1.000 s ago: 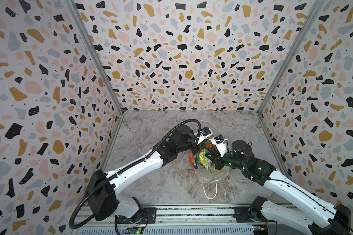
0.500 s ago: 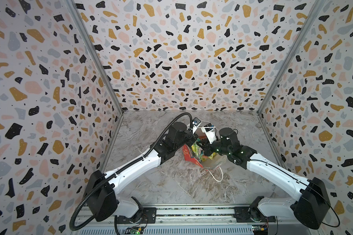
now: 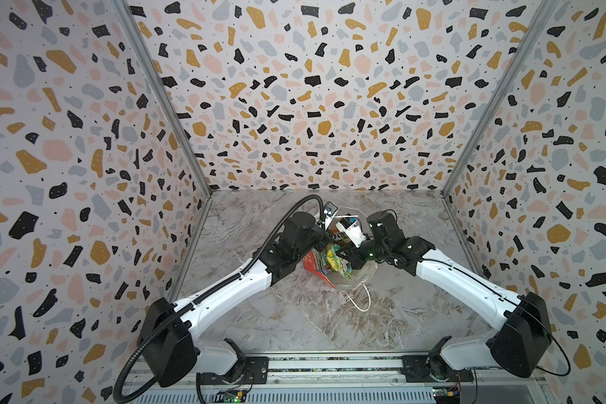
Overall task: Take the snacks out of the paper bag
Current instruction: Pick up the snack from the paper bag, then place the snack at the top-right of the table.
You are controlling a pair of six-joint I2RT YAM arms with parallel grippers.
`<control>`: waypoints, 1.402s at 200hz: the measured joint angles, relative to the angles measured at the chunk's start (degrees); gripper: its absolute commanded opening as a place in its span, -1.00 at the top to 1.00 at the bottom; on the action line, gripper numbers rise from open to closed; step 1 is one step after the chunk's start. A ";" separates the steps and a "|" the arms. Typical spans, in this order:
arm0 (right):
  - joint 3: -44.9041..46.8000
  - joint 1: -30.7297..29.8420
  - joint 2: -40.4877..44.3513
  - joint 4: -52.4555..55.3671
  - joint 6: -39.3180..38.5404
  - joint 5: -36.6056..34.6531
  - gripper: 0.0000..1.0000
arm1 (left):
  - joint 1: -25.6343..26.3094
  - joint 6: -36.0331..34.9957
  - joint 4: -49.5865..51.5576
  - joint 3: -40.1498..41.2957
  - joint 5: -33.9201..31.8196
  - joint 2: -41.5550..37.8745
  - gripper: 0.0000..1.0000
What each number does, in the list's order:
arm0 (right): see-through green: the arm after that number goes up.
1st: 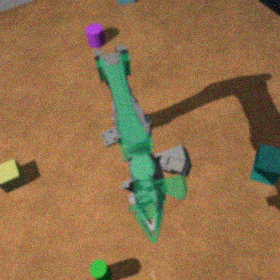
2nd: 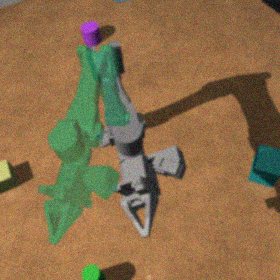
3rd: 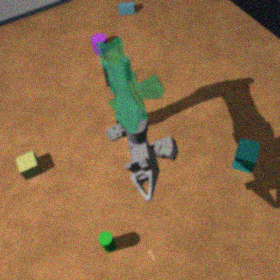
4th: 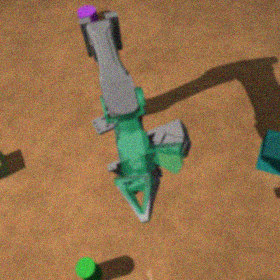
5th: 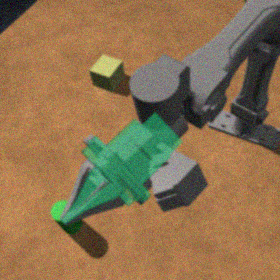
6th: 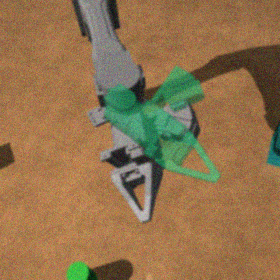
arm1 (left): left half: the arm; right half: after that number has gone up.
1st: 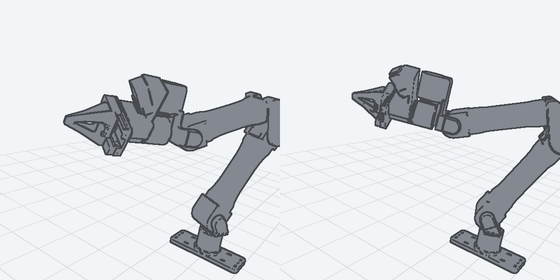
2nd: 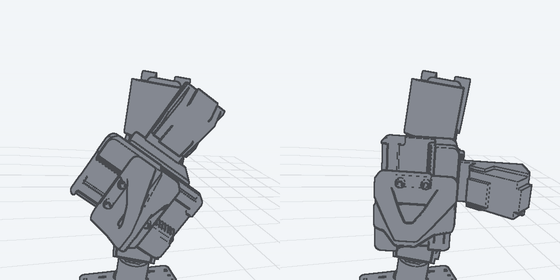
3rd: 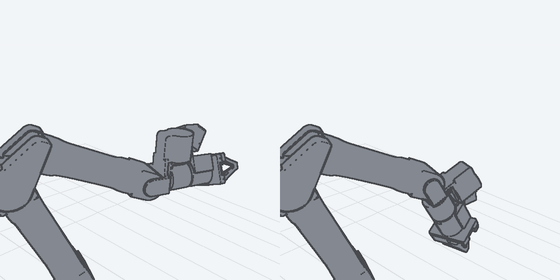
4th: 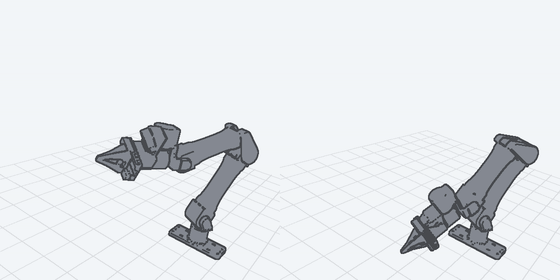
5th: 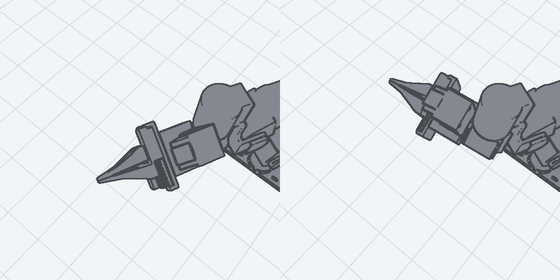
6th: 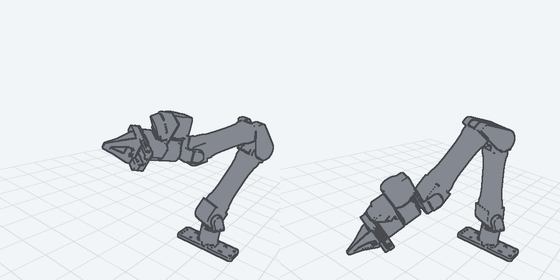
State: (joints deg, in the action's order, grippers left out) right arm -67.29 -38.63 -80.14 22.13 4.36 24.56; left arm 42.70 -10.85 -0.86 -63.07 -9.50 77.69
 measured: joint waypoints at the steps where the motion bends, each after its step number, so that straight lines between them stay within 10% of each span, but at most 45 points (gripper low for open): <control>1: -0.09 0.00 -0.04 0.11 -0.02 0.02 1.00 | 0.00 0.00 -0.02 0.02 0.00 0.00 1.00; 159: 7.87 -2.75 18.64 -5.38 -1.97 2.40 1.00 | 0.00 -0.07 -2.23 1.66 0.09 -0.24 1.00; 280: 6.58 9.05 33.99 -0.57 6.25 14.69 1.00 | 0.00 -0.31 -14.60 14.67 5.84 -6.86 1.00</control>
State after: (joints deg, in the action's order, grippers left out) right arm -60.71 -29.58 -46.15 21.56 10.61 39.24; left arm 42.70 -11.16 -15.46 -48.40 -3.66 70.83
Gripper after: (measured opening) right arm 0.043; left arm 0.047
